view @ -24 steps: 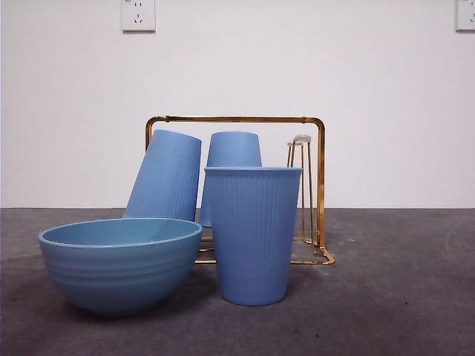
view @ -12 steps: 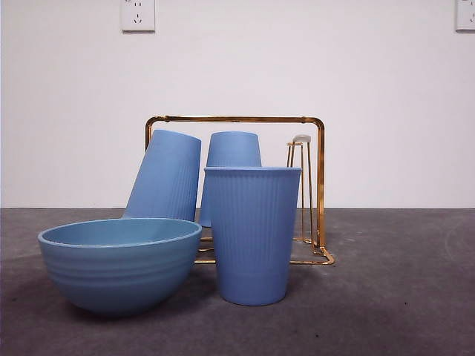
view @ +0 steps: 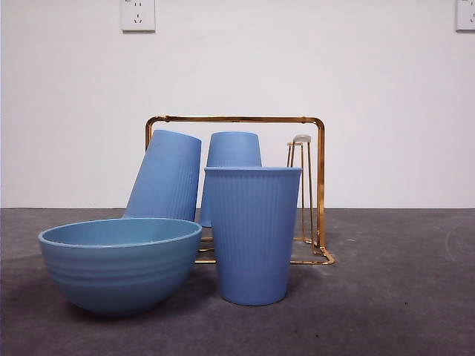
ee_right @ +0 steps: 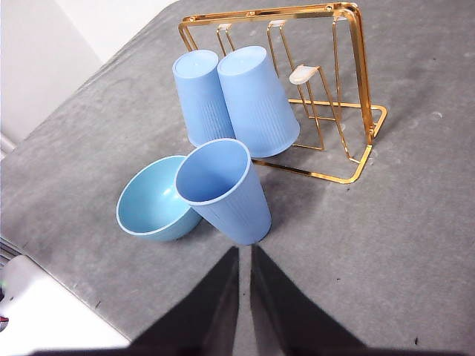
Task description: Right arm lift cup from the cupboard, then place it on the right of the bowl
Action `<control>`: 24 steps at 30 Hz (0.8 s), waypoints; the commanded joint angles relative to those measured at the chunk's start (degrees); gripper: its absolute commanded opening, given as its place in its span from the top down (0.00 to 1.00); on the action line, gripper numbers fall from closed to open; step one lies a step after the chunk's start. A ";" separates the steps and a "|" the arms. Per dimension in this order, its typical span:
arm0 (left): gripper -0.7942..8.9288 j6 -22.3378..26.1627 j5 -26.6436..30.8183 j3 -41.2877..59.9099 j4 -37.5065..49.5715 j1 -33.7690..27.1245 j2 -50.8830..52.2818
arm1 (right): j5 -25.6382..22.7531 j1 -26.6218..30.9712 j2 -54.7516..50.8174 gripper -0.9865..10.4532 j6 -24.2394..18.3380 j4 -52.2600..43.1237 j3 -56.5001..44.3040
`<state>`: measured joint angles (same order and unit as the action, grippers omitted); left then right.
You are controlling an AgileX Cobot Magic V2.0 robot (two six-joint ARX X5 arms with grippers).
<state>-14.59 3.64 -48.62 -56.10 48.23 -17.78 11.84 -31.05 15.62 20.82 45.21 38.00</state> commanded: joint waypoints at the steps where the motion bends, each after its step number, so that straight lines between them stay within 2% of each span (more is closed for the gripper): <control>1: 0.91 0.17 -0.17 -0.39 0.70 0.42 -0.09 | -0.04 -0.26 -0.04 0.89 -0.33 -0.46 0.81; 9: 0.91 0.24 -0.13 -0.35 0.90 -0.33 -0.04 | -0.04 -0.26 -0.04 0.89 -0.33 -0.46 0.81; 14: 0.91 1.77 -0.66 0.52 2.95 -10.60 0.66 | -0.04 -0.26 -0.04 0.89 -0.33 -0.46 0.81; 16: 0.91 5.05 -0.66 2.51 5.57 -15.32 1.18 | -0.04 -0.26 -0.04 0.89 -0.33 -0.46 0.81; 20: 0.91 11.89 -3.78 10.84 16.98 -23.87 4.04 | -0.07 -0.26 -0.04 0.89 -0.33 -0.46 0.81; 24: 0.91 13.77 -5.20 22.58 29.11 -31.23 8.59 | -0.02 -0.26 -0.04 0.89 -0.33 -0.46 0.81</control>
<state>-3.27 -1.45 -28.64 -29.78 17.96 -9.98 11.84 -31.05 15.62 20.82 45.19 38.00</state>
